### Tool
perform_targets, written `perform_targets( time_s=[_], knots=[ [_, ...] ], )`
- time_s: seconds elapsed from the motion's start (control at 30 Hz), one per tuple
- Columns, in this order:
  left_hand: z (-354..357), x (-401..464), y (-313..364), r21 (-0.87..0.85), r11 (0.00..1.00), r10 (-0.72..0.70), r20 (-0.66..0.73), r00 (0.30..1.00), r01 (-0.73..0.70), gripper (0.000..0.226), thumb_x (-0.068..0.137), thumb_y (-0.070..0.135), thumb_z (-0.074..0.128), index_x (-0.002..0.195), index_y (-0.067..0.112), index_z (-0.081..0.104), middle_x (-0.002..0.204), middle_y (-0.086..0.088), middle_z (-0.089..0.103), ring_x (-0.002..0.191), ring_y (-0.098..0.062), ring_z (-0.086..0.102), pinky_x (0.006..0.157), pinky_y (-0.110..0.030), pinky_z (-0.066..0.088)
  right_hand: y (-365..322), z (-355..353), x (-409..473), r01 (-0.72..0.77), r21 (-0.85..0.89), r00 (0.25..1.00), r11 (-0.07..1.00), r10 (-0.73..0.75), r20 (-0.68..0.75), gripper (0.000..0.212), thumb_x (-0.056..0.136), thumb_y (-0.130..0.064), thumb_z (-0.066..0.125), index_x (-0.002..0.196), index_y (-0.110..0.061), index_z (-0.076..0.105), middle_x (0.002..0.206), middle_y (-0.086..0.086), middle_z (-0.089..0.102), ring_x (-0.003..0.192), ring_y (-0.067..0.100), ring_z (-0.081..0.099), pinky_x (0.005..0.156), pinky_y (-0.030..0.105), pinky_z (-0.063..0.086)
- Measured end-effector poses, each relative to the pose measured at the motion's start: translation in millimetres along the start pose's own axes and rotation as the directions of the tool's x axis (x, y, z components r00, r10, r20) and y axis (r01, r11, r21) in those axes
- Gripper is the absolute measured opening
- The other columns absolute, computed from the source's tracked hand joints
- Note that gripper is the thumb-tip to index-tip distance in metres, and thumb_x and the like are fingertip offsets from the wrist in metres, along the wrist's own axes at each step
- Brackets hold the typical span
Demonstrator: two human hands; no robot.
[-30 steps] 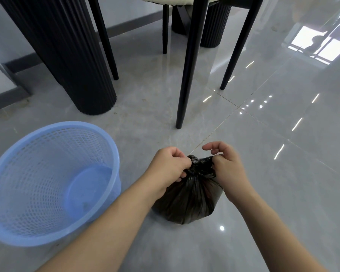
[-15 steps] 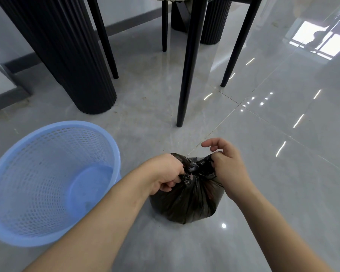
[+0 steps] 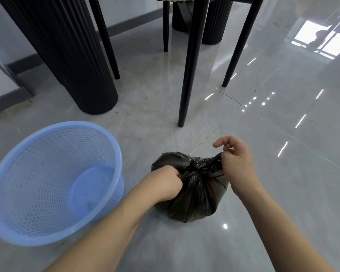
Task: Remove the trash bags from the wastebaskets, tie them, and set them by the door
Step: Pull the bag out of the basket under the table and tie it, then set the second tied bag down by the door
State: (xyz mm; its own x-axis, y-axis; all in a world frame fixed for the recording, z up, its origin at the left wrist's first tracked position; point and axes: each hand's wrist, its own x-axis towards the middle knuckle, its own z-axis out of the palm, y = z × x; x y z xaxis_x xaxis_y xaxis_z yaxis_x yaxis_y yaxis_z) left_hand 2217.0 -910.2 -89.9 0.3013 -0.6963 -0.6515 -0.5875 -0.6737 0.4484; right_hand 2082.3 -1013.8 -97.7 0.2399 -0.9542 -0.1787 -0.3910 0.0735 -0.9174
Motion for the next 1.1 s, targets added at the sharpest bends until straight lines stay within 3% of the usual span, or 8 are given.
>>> perform_targets(
  time_s=[0.13, 0.27, 0.4, 0.53, 0.63, 0.77, 0.97, 1.1],
  knots=[
    [0, -2, -1, 0.097, 0.995, 0.021, -0.033, 0.999, -0.018, 0.022, 0.085, 0.012, 0.04, 0.064, 0.017, 0.043, 0.091, -0.011, 0.059, 0.083, -0.03, 0.051, 0.07, -0.029, 0.039, 8, -3, -2, -0.005, -0.032, 1.0, 0.999, 0.005, 0.003, 0.05, 0.072, 0.012, 0.032, 0.075, -0.027, 0.063, 0.087, 0.001, 0.043, 0.061, 0.012, 0.036, 0.054, 0.022, 0.027],
    [-4, -5, -1, 0.117, 0.993, 0.034, -0.082, 0.996, -0.025, 0.015, 0.08, 0.01, 0.039, 0.066, 0.016, 0.043, 0.08, -0.008, 0.056, 0.08, -0.03, 0.053, 0.063, -0.031, 0.037, 4, -4, -7, 0.069, -0.07, 0.996, 0.995, -0.065, 0.063, 0.047, 0.079, 0.009, 0.034, 0.081, -0.027, 0.064, 0.096, -0.004, 0.048, 0.068, 0.009, 0.044, 0.061, 0.021, 0.033],
    [-8, -12, -3, 0.09, 0.994, 0.083, -0.284, 0.955, -0.06, 0.017, 0.084, 0.016, 0.039, 0.097, 0.02, 0.049, 0.103, -0.003, 0.057, 0.093, -0.026, 0.052, 0.074, -0.036, 0.041, -1, -7, -14, 0.142, -0.22, 0.969, 0.965, -0.09, 0.231, 0.035, 0.085, -0.002, 0.043, 0.101, -0.025, 0.064, 0.105, -0.008, 0.052, 0.081, 0.007, 0.051, 0.072, 0.019, 0.039],
    [-1, -4, -6, 0.111, 0.97, 0.241, -0.277, 0.93, -0.218, 0.037, 0.088, 0.03, 0.04, 0.124, 0.028, 0.044, 0.127, 0.003, 0.041, 0.118, -0.022, 0.038, 0.099, -0.039, 0.037, 4, -7, -18, 0.337, -0.551, 0.898, 0.764, -0.085, 0.431, 0.051, 0.079, -0.016, 0.047, 0.129, -0.025, 0.052, 0.128, -0.005, 0.047, 0.12, 0.021, 0.036, 0.101, 0.025, 0.027],
    [12, 2, -13, 0.335, 0.915, 0.278, -0.123, 0.953, -0.224, 0.04, 0.088, 0.028, 0.043, 0.127, 0.026, 0.048, 0.136, 0.002, 0.039, 0.125, -0.025, 0.033, 0.104, -0.043, 0.036, 9, -9, -21, 0.434, -0.681, 0.852, 0.59, -0.023, 0.523, 0.06, 0.078, -0.026, 0.049, 0.138, -0.029, 0.041, 0.134, -0.005, 0.043, 0.122, 0.024, 0.034, 0.105, 0.029, 0.026],
    [15, 3, -12, 0.382, 0.898, 0.314, -0.212, 0.925, -0.217, 0.032, 0.089, 0.015, 0.04, 0.117, 0.022, 0.055, 0.124, -0.003, 0.052, 0.114, -0.028, 0.046, 0.093, -0.041, 0.042, 13, -12, -20, 0.503, -0.755, 0.856, 0.42, -0.122, 0.502, 0.033, 0.085, -0.026, 0.048, 0.115, -0.028, 0.062, 0.117, -0.004, 0.058, 0.109, 0.024, 0.048, 0.095, 0.032, 0.037],
    [-35, -7, 17, 0.021, 0.95, 0.285, -0.464, 0.839, -0.311, 0.021, 0.088, 0.01, 0.038, 0.096, 0.02, 0.055, 0.092, -0.003, 0.061, 0.088, -0.029, 0.056, 0.075, -0.038, 0.047, -38, -18, -13, 0.443, -0.579, 0.896, 0.684, -0.325, 0.301, 0.019, 0.085, -0.017, 0.055, 0.094, -0.02, 0.071, 0.095, -0.003, 0.063, 0.091, 0.02, 0.058, 0.08, 0.033, 0.046],
    [-85, -22, 31, -0.096, 0.927, 0.243, -0.584, 0.774, -0.364, 0.023, 0.09, 0.008, 0.038, 0.094, 0.024, 0.054, 0.087, 0.006, 0.054, 0.085, -0.02, 0.05, 0.071, -0.03, 0.036, -99, -10, -5, 0.483, -0.508, 0.875, 0.713, -0.42, 0.242, 0.019, 0.086, -0.017, 0.053, 0.095, -0.018, 0.07, 0.095, -0.002, 0.062, 0.093, 0.019, 0.057, 0.08, 0.031, 0.045]
  ],
)
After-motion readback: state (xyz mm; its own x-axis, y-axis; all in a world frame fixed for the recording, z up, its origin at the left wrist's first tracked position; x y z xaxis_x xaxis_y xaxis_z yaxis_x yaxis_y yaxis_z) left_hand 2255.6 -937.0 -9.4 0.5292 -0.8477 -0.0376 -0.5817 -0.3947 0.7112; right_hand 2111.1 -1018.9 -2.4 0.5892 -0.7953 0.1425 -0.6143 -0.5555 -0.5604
